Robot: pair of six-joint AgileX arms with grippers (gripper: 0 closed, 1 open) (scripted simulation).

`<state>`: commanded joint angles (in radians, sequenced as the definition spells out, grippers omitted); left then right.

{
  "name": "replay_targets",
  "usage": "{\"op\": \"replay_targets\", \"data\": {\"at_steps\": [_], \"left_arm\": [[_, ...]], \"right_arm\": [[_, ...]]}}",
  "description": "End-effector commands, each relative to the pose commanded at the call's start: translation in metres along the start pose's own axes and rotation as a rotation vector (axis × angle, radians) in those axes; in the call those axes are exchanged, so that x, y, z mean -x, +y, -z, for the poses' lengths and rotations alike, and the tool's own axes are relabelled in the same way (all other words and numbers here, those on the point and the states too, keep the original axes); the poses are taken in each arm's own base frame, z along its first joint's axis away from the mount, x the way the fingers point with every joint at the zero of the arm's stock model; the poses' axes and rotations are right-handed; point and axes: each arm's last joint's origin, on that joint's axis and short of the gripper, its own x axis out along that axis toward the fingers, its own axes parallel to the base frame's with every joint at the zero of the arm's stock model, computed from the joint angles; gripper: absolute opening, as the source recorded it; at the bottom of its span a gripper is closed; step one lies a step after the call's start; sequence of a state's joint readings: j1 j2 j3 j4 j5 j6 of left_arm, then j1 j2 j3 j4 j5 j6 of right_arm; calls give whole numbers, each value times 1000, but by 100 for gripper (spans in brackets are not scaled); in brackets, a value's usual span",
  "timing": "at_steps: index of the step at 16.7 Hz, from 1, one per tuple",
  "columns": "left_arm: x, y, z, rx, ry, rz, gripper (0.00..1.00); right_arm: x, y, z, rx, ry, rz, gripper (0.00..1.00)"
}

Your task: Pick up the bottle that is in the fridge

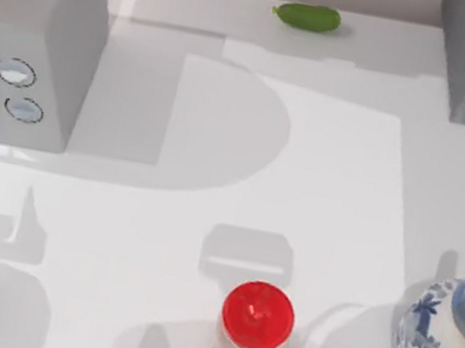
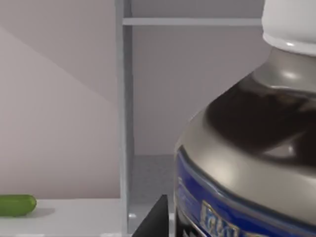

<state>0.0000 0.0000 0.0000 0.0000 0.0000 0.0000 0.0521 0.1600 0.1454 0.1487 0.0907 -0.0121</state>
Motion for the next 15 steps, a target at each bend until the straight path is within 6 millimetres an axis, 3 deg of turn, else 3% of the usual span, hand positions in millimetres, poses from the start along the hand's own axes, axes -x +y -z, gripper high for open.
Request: {"op": "replay_targets", "data": {"at_steps": [4, 7, 10, 13, 15], "left_arm": [[0, 0, 0, 0, 0, 0, 100], [0, 0, 0, 0, 0, 0, 100], [0, 0, 0, 0, 0, 0, 100], [0, 0, 0, 0, 0, 0, 100], [0, 0, 0, 0, 0, 0, 100]], "right_arm": [[-34, 13, -60, -24, -123, 26, 0], [-83, 40, -81, -49, -121, 37, 0], [-138, 88, -68, -53, -51, 31, 0], [-179, 149, -27, -33, 38, 15, 0], [-192, 189, 7, -13, 86, 4, 0]]}}
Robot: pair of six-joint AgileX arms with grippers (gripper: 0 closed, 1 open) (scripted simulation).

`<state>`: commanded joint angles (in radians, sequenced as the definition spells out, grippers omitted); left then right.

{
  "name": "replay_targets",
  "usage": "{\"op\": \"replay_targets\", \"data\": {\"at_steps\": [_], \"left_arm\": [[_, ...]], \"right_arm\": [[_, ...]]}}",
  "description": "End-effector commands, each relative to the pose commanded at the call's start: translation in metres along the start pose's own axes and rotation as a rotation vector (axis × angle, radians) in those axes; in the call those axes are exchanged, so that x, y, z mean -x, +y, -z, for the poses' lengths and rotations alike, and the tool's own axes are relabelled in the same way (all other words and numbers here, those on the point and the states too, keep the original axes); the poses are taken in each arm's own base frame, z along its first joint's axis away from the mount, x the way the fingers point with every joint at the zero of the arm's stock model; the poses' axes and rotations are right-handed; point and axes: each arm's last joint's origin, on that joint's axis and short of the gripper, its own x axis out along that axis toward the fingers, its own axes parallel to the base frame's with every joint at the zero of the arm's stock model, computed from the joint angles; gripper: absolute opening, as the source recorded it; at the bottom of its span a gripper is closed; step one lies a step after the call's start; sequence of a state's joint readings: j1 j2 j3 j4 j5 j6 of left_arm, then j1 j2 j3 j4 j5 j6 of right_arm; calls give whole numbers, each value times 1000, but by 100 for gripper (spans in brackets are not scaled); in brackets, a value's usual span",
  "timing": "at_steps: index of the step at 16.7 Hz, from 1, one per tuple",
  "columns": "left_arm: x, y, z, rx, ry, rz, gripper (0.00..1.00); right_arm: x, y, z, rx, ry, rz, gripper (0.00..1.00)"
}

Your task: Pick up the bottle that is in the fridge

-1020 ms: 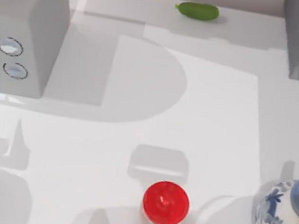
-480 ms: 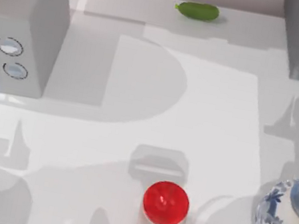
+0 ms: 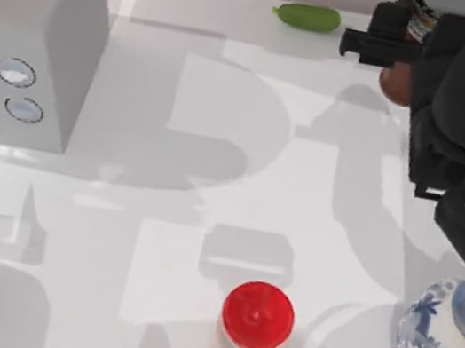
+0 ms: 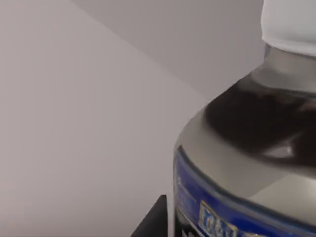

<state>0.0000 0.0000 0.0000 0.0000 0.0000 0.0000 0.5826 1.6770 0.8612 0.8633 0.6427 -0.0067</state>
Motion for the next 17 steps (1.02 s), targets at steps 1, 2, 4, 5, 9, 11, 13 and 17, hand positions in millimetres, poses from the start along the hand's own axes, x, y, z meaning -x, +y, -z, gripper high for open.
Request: {"op": "replay_targets", "data": {"at_steps": [1, 2, 4, 5, 9, 11, 13, 17], "left_arm": [[0, 0, 0, 0, 0, 0, 100], [0, 0, 0, 0, 0, 0, 100], [0, 0, 0, 0, 0, 0, 100], [0, 0, 0, 0, 0, 0, 100], [0, 0, 0, 0, 0, 0, 100], [0, 0, 0, 0, 0, 0, 100], [0, 0, 0, 0, 0, 0, 100], [0, 0, 0, 0, 0, 0, 100]], "right_arm": [[-4, 18, 16, 9, 17, -6, 0], [-7, 35, 31, 15, 29, -12, 0], [-7, 64, 55, 19, 40, -23, 0], [-6, 76, 64, 18, 41, -28, 0], [-3, 100, 81, 21, 45, -41, 0], [-3, 100, 81, 21, 45, -41, 0], [-3, 98, 82, 23, 49, -39, 0], [-17, 99, 96, 36, 57, -35, 0]]}}
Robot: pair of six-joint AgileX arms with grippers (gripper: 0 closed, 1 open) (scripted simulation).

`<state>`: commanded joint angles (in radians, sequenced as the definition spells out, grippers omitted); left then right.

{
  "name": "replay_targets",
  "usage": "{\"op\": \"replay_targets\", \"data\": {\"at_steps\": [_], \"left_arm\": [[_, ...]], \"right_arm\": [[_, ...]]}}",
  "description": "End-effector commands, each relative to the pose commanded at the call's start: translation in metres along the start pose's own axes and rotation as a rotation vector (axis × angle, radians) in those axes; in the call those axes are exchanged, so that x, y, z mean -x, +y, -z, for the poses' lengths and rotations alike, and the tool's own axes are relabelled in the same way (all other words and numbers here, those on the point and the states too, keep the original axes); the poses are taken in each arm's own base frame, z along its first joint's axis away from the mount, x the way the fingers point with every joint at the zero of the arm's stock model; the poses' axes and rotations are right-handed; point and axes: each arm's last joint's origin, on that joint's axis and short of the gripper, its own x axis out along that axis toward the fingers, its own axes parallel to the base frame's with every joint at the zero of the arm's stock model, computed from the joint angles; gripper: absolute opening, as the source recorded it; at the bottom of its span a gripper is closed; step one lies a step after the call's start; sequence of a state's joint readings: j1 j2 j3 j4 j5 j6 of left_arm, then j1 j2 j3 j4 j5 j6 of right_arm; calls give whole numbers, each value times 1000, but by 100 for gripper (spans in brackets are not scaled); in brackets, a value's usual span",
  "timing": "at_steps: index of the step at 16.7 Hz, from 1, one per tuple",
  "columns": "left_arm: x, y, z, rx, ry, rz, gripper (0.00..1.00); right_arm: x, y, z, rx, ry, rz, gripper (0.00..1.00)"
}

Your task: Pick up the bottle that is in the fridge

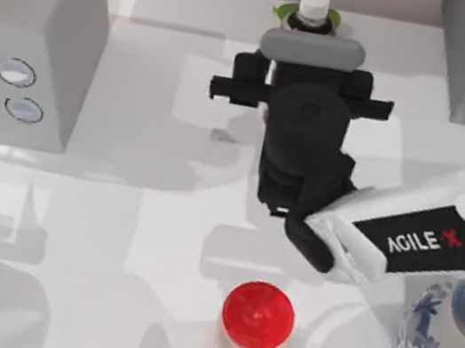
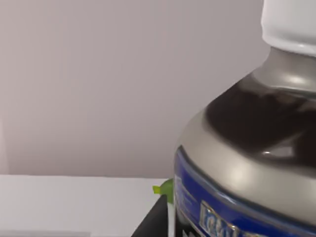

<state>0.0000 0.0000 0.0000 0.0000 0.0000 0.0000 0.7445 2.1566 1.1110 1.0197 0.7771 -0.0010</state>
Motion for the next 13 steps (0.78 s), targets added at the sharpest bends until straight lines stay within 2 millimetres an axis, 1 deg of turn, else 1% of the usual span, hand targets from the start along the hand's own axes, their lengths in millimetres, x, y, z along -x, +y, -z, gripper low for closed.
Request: {"op": "replay_targets", "data": {"at_steps": [3, 5, 7, 10, 13], "left_arm": [[0, 0, 0, 0, 0, 0, 100], [0, 0, 0, 0, 0, 0, 100], [0, 0, 0, 0, 0, 0, 100], [0, 0, 0, 0, 0, 0, 100], [0, 0, 0, 0, 0, 0, 100]], "right_arm": [[-21, 2, 18, 0, 3, -1, 0], [-32, 3, 25, -10, -7, -5, 0], [-36, 3, 26, -15, -12, -6, 0], [-36, 3, 26, -15, -12, -6, 0], [-36, 3, 26, -15, -12, -6, 23]]}}
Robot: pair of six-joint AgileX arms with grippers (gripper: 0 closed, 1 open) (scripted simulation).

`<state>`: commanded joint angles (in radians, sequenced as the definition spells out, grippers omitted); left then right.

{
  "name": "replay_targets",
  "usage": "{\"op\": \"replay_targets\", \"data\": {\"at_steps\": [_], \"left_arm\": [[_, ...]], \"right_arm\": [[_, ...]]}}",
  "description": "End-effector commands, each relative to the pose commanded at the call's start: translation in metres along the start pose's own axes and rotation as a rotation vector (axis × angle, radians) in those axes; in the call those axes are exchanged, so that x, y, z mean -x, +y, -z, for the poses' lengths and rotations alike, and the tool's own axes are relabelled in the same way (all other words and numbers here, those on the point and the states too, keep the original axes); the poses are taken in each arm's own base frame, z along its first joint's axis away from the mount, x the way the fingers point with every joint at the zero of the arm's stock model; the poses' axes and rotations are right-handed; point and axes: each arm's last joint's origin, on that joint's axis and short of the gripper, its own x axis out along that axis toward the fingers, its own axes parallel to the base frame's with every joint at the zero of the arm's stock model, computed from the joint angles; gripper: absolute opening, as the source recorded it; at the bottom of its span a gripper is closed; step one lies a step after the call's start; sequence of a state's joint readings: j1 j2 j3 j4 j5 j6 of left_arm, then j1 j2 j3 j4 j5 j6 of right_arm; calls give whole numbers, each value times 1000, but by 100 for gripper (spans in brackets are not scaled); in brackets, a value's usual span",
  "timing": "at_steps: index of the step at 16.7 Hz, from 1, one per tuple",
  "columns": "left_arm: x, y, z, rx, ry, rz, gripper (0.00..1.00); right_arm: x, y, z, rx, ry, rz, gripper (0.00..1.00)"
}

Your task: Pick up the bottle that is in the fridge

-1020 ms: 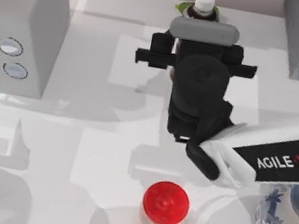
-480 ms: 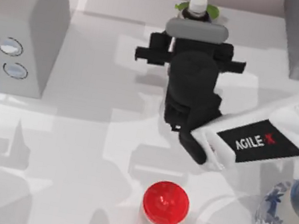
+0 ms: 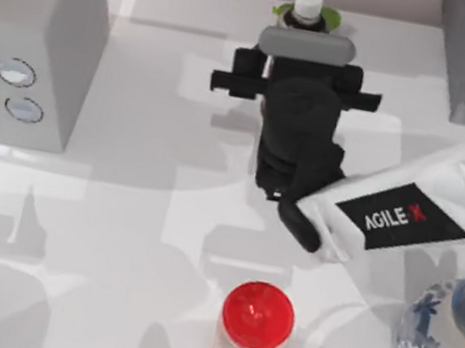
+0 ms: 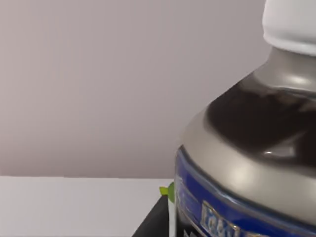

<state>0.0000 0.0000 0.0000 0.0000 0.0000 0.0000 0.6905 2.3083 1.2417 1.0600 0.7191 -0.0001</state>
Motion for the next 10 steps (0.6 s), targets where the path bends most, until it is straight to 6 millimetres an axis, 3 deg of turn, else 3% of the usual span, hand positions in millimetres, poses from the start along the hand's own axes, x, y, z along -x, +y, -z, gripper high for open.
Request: {"op": "replay_targets", "data": {"at_steps": [10], "left_arm": [[0, 0, 0, 0, 0, 0, 100]], "right_arm": [[0, 0, 0, 0, 0, 0, 98]]}}
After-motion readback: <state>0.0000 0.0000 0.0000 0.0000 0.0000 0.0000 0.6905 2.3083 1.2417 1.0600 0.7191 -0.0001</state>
